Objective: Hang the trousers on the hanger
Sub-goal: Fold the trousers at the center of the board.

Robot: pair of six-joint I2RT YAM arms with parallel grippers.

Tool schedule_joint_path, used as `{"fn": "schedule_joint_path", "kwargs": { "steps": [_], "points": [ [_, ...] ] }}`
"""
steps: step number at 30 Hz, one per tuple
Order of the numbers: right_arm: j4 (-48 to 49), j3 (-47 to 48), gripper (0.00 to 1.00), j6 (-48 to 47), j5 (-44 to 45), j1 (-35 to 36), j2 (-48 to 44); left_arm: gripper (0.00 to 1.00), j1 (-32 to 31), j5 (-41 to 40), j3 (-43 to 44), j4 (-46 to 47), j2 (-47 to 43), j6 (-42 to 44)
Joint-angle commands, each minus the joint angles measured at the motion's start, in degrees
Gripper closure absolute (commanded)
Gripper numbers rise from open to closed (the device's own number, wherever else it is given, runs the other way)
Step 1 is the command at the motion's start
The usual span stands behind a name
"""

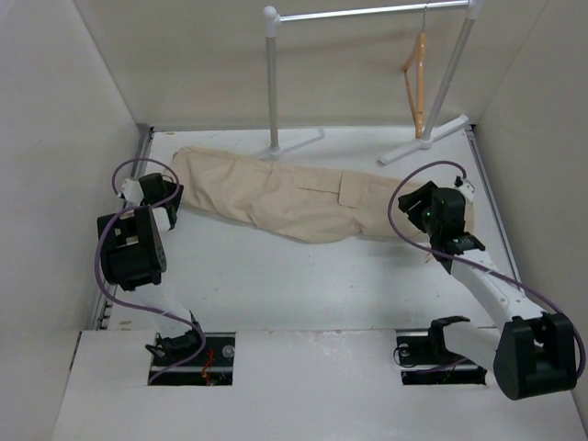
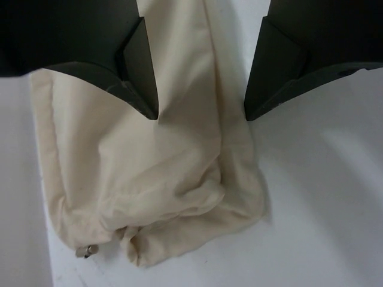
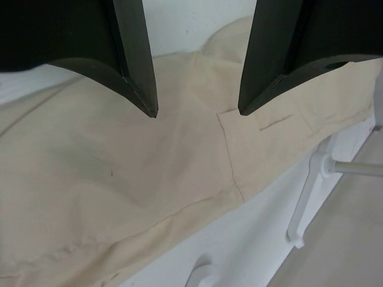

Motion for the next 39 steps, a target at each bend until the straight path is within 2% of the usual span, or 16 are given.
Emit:
{"fn": "schedule_joint_path", "kwargs": {
  "steps": [1, 4, 7, 8, 10, 15, 21, 24, 29, 34, 39],
  "points": [
    [2.74, -2.86, 0.37, -0.62, -0.11, 0.23, -2.18, 0.44, 1.36, 4.0, 0.84, 2.78, 4.26, -4.43],
    [2.74, -4.89, 0.37, -0.53, 0.24, -0.91, -3.41, 0.54, 2.06, 4.17, 1.01, 4.44, 6.54, -5.58],
    [2.56, -6.91, 0.34, 0.78, 0.68, -3.71, -4.03, 0.79, 2.68, 4.35, 1.63, 4.71, 7.96, -5.58],
    [2.21, -7.53, 0.34, 1.48, 0.85, -5.2, -4.12, 0.85, 3.03, 4.0, 1.11, 4.54, 7.61, -5.67],
    [1.95, -8.84, 0.33, 2.19, 1.46, -8.63, -4.55, 0.9, 3.73, 2.95, -0.38, 4.45, 6.03, -5.85],
    [3.09, -10.7, 0.32, 6.41, 3.41, -17.25, -2.1, 0.93, 3.12, -3.03, -2.24, -0.19, 2.86, -6.37],
    [4.84, -13.51, 0.39, 6.41, 2.53, -23.75, -0.87, 0.94, 4.35, -3.04, -1.97, -3.1, 0.75, -6.37],
    [7.3, -12.72, 0.42, 5.54, 0.69, -27.53, 3.86, 0.94, 4.79, -2.86, -1.62, -4.43, -0.48, -6.29],
    [11.52, -8.42, 0.41, 6.49, -4.76, -31.06, 13.27, 0.94, 4.62, -2.16, -1.09, -5.48, -0.74, -6.2],
    [11.44, -4.99, 0.43, 7.11, -5.91, -32.03, 16.44, 0.95, 4.97, -1.89, -1.44, -6.01, -1.1, -5.85],
    [10.74, -0.95, 0.65, 7.38, -6.7, -31.76, 20.57, 0.96, 4.97, -1.89, -1.36, -6.63, -1.18, -5.76]
  ]
}}
